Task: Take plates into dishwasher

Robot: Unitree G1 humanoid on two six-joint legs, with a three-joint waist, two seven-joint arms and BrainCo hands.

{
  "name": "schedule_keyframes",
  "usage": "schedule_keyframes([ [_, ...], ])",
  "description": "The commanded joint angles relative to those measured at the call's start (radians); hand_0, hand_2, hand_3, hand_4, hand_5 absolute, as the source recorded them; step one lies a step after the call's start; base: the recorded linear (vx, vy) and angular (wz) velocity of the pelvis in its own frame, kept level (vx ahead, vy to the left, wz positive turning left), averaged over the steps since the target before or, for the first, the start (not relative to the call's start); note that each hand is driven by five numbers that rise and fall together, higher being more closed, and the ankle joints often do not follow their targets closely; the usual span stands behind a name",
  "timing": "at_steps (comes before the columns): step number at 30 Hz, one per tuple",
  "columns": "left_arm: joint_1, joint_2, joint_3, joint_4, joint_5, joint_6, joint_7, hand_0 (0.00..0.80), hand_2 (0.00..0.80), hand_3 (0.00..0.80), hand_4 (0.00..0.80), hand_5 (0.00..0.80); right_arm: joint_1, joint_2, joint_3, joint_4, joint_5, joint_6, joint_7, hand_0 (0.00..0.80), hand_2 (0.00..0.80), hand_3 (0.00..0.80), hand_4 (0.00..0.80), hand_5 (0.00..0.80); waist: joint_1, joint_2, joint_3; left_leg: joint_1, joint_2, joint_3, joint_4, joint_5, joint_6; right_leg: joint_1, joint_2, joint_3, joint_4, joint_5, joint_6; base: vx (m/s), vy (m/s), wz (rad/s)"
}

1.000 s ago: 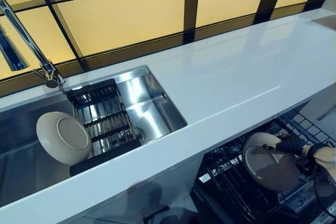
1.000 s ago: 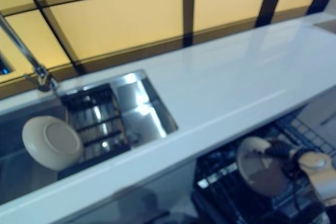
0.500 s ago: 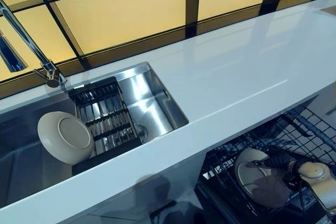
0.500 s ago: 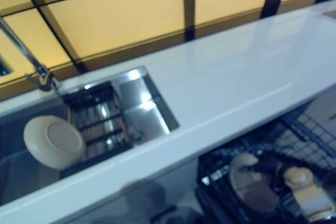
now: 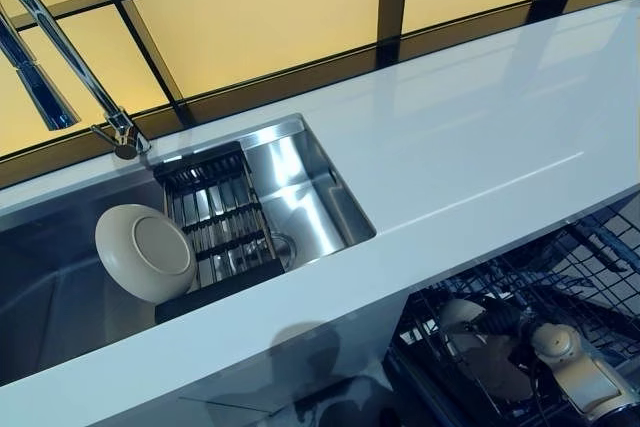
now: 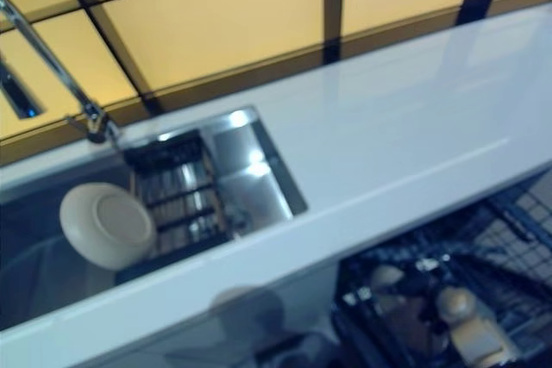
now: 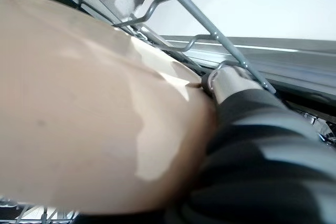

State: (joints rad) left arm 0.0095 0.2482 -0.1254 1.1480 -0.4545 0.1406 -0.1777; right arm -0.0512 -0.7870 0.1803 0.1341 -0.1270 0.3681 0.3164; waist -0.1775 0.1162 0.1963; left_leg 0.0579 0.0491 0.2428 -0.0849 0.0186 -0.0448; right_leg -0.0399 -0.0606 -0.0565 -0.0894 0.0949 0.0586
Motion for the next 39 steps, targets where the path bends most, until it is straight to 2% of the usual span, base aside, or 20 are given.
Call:
schedule_keyframes([
  [1,-0.028,0.046,0.015,0.032,-0.015,-0.009,0.006,0.000,0.000,0.000,0.000,0.000,-0.070,0.036,0.072,0.059,-0.020,-0.042,-0.029,0.800,0.800,0.800,0.800,0.800,0.029,-0.066,-0.034,-0.008,-0.021,-0.046,-0.002,-0.014,-0.031,0.010,-0.036,-0.003,0.002,0.009,0.084,0.001,0.007,0.03],
  [25,-0.048,0.044,0.026,0.035,0.013,0.013,0.015,0.000,0.000,0.000,0.000,0.000,-0.070,0.092,0.108,0.178,-0.002,-0.035,-0.023,0.800,0.800,0.800,0.800,0.800,0.038,-0.079,-0.047,-0.008,-0.015,-0.050,-0.002,-0.014,-0.032,0.010,-0.036,-0.004,0.002,0.009,0.087,0.000,0.000,0.00],
  [26,-0.048,0.045,0.027,0.035,0.014,0.013,0.015,0.000,0.000,0.000,0.000,0.000,-0.070,0.094,0.106,0.184,0.000,-0.037,-0.034,0.646,0.646,0.646,0.646,0.646,0.038,-0.079,-0.047,-0.008,-0.015,-0.050,-0.002,-0.014,-0.032,0.011,-0.036,-0.004,0.002,0.009,0.087,0.000,0.000,0.00],
  [27,-0.047,0.045,0.028,0.036,0.016,0.012,0.015,0.000,0.000,0.000,0.000,0.000,-0.070,0.095,0.104,0.186,0.002,-0.037,-0.043,0.072,0.072,0.072,0.072,0.072,0.039,-0.079,-0.047,-0.008,-0.015,-0.051,-0.002,-0.014,-0.032,0.011,-0.035,-0.004,0.002,0.009,0.087,0.000,0.000,0.00],
  [28,-0.045,0.046,0.030,0.038,0.019,0.010,0.015,0.000,0.000,0.000,0.000,0.000,-0.073,0.092,0.098,0.183,0.022,-0.023,-0.036,0.000,0.000,0.000,0.000,0.000,0.040,-0.080,-0.048,-0.007,-0.014,-0.051,-0.002,-0.013,-0.032,0.012,-0.035,-0.005,0.002,0.009,0.087,0.000,0.000,0.00],
  [33,-0.046,0.051,0.035,0.040,0.018,0.016,0.017,0.000,0.000,0.000,0.000,0.000,-0.067,0.095,0.073,0.174,0.031,-0.006,-0.059,0.000,0.000,0.000,0.000,0.000,0.036,-0.086,-0.051,-0.006,-0.014,-0.051,-0.002,-0.014,-0.031,0.013,-0.031,0.002,0.002,0.009,0.087,0.000,0.000,0.00],
  [39,-0.041,0.055,0.047,0.047,0.024,0.018,0.015,0.000,0.000,0.000,0.000,0.000,-0.056,0.054,0.019,0.134,0.052,0.022,-0.052,0.000,0.000,0.000,0.000,0.000,0.028,-0.101,-0.058,0.001,-0.008,-0.045,-0.002,-0.017,-0.030,0.016,-0.022,0.009,0.002,0.010,0.087,0.000,0.000,0.00],
])
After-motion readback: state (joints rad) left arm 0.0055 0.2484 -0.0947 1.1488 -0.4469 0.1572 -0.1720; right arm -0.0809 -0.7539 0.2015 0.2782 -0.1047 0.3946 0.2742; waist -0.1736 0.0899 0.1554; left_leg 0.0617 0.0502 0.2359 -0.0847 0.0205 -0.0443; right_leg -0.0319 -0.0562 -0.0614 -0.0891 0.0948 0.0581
